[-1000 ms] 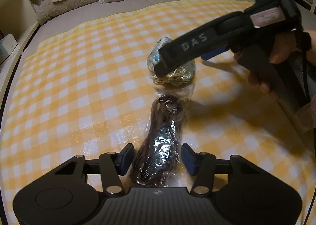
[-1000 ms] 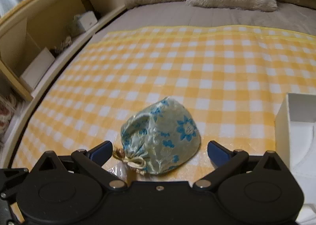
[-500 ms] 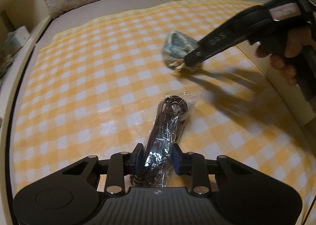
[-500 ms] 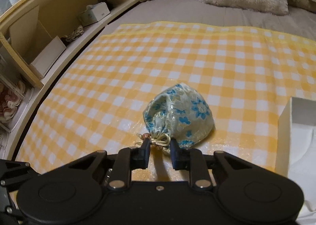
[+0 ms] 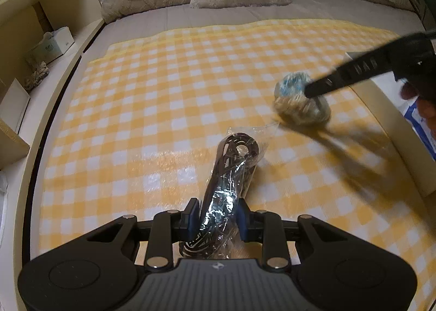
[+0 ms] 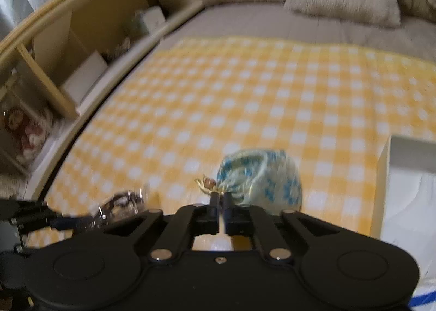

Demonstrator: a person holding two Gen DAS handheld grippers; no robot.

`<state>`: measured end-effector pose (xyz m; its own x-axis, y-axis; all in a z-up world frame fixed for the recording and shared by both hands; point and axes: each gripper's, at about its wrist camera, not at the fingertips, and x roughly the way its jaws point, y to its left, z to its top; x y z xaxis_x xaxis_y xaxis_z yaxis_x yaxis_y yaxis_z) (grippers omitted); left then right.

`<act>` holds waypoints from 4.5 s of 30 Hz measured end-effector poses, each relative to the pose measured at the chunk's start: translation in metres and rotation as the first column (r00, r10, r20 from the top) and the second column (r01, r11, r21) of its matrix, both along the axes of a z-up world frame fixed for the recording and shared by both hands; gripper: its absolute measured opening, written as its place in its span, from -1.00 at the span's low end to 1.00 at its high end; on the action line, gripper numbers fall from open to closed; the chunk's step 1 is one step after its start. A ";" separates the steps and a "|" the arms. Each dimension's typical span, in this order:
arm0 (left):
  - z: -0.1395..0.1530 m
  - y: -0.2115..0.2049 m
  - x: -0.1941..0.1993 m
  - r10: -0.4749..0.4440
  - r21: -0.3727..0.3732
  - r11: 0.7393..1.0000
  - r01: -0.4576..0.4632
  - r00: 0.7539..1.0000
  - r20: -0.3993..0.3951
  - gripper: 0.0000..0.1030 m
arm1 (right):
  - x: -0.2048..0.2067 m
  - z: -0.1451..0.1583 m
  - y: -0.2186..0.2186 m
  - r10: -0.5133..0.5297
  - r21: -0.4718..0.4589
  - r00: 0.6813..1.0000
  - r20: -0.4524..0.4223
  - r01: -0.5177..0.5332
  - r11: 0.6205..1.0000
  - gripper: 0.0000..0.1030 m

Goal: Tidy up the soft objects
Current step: 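Grasp the clear cord bag with the left tool while the right tool grasps the floral pouch, then carry the cord bag and floral pouch over the white box, then lower both items into the box and open both tools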

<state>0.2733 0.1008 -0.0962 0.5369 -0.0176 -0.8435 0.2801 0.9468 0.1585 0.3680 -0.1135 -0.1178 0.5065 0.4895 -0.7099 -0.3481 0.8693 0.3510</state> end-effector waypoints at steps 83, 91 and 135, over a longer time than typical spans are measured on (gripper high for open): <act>0.076 -0.229 0.004 -0.207 -0.221 0.929 0.297 0.912 0.355 -0.40 | -0.134 0.093 -0.281 -0.437 0.070 0.864 0.250 0.434 0.898 -0.38; 0.045 -0.280 0.028 -0.314 -0.218 0.900 0.379 0.907 0.279 -0.40 | -0.133 0.078 -0.307 -0.494 0.022 0.843 0.212 0.501 0.865 -0.37; -0.005 -0.288 0.065 -0.293 -0.188 0.930 0.317 0.945 0.145 0.84 | -0.072 0.021 -0.277 -0.492 -0.051 0.870 0.035 0.493 0.869 0.44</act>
<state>0.3385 -0.1873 -0.1007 0.5691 -0.3623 -0.7381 0.5518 0.8338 0.0163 0.2960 -0.3909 -0.0970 0.6857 0.1324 -0.7157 0.1236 0.9478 0.2938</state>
